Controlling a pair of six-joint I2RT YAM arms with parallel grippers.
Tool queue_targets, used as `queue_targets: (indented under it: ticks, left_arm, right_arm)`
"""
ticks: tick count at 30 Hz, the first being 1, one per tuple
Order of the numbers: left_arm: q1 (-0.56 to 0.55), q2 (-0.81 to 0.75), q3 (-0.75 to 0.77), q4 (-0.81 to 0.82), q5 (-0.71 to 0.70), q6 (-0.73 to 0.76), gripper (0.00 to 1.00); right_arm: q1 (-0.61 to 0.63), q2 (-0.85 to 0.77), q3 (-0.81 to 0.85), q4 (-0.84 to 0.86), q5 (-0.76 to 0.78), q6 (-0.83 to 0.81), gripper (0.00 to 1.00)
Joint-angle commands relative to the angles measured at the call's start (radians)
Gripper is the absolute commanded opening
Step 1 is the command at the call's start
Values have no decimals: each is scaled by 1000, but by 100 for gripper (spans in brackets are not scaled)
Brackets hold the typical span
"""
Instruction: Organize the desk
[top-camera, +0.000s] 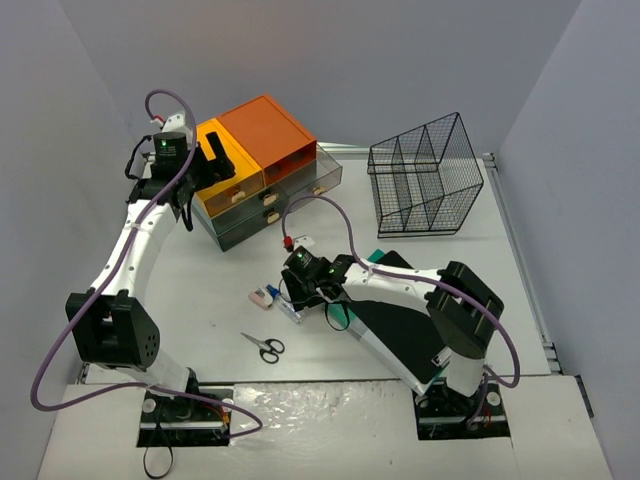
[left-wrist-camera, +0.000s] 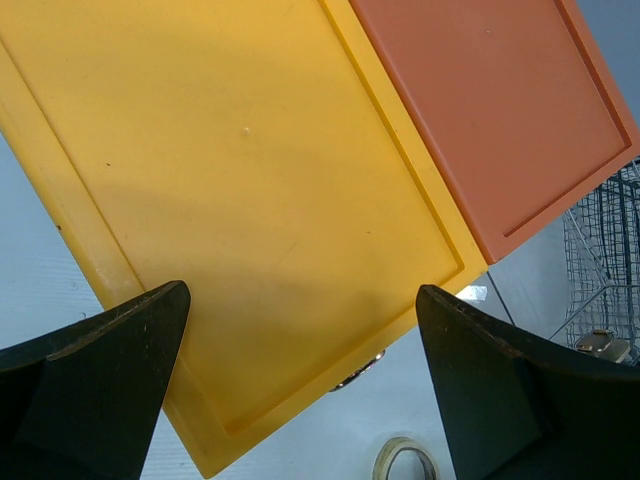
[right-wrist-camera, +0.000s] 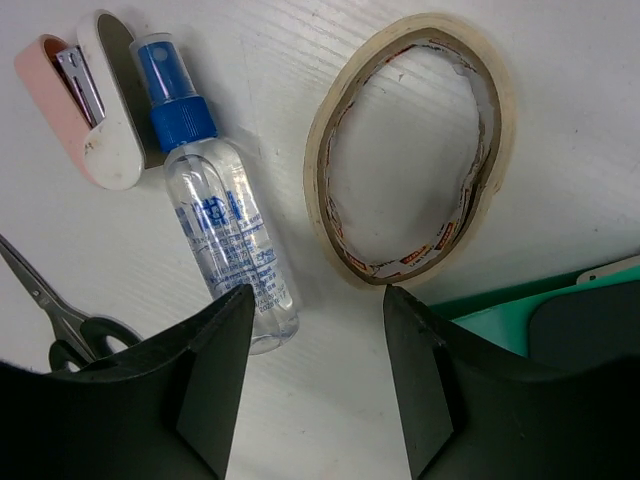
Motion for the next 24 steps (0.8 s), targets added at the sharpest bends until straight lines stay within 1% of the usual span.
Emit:
queue_targets:
  ticks: [1, 8, 11, 19, 22, 24]
  left_arm:
    - [14, 0, 9, -130, -33, 5, 97]
    - [16, -2, 7, -130, -37, 11, 97]
    - [18, 0, 11, -131, -35, 11, 97]
    - [26, -2, 14, -136, -29, 13, 97]
    - [27, -2, 16, -136, -27, 13, 97]
    - [30, -2, 16, -136, -27, 14, 97]
  right_arm:
    - [49, 20, 74, 3, 55, -65, 51]
    - [119, 107, 148, 1, 83, -119, 51]
    - [127, 154, 189, -1, 89, -129, 50]
    - [130, 211, 234, -3, 121, -152, 48]
    - [130, 227, 239, -7, 121, -148, 40]
    - [130, 229, 232, -7, 120, -139, 27]
